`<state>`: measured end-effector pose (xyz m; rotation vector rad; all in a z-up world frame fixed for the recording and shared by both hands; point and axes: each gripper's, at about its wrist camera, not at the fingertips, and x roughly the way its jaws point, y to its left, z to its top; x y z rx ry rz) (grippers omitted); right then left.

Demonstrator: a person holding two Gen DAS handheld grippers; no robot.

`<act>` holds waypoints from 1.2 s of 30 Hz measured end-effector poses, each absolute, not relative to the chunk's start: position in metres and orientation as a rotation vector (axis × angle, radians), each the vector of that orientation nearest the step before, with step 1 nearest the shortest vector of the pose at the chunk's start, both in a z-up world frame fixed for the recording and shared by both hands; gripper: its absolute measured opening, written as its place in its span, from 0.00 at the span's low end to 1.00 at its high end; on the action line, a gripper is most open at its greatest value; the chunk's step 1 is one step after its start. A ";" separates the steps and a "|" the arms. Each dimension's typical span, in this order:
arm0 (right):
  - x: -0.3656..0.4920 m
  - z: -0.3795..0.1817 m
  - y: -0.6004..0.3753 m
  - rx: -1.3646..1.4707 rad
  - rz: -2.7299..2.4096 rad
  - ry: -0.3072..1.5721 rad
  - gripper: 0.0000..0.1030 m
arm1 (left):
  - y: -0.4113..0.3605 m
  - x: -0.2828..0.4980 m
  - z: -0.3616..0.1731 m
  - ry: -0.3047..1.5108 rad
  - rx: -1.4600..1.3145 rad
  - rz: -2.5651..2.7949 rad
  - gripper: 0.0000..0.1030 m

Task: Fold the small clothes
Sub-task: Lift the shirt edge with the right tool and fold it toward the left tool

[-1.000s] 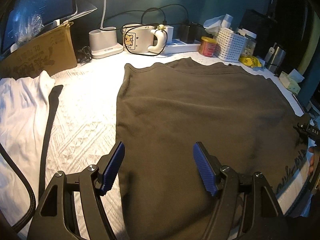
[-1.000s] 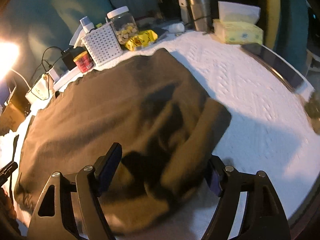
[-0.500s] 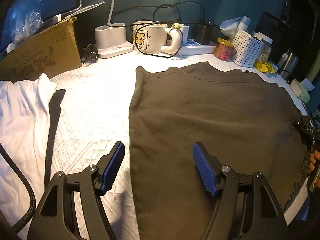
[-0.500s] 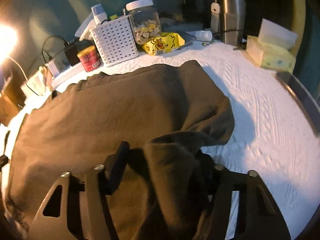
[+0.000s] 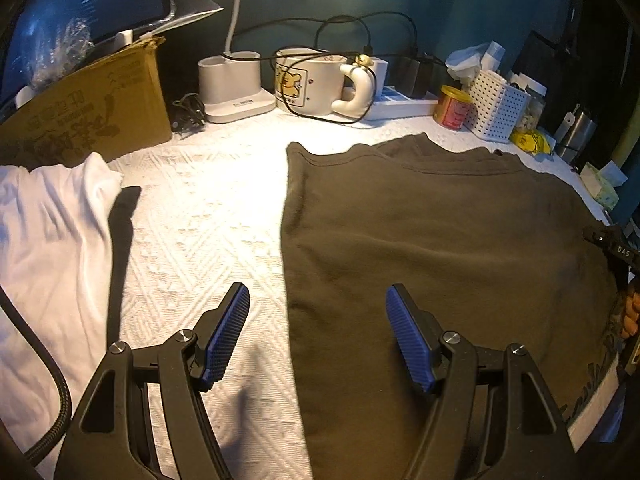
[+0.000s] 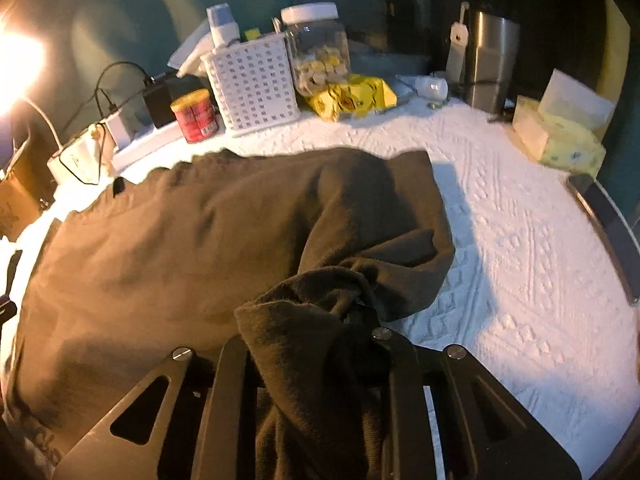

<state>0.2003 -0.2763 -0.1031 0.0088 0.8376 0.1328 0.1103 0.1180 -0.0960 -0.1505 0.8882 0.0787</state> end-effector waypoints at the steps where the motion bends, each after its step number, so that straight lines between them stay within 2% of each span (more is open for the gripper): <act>1: 0.199 -0.098 -0.273 0.003 0.136 0.827 0.19 | 0.120 0.109 -0.095 0.884 -0.156 0.078 0.69; 15: 0.181 -0.049 -0.185 -0.121 0.287 0.733 0.19 | 0.149 0.084 -0.082 0.811 -0.202 0.062 0.69; 36: 0.166 -0.064 -0.080 -0.288 0.419 0.772 0.19 | 0.181 0.055 -0.082 0.778 -0.260 0.066 0.69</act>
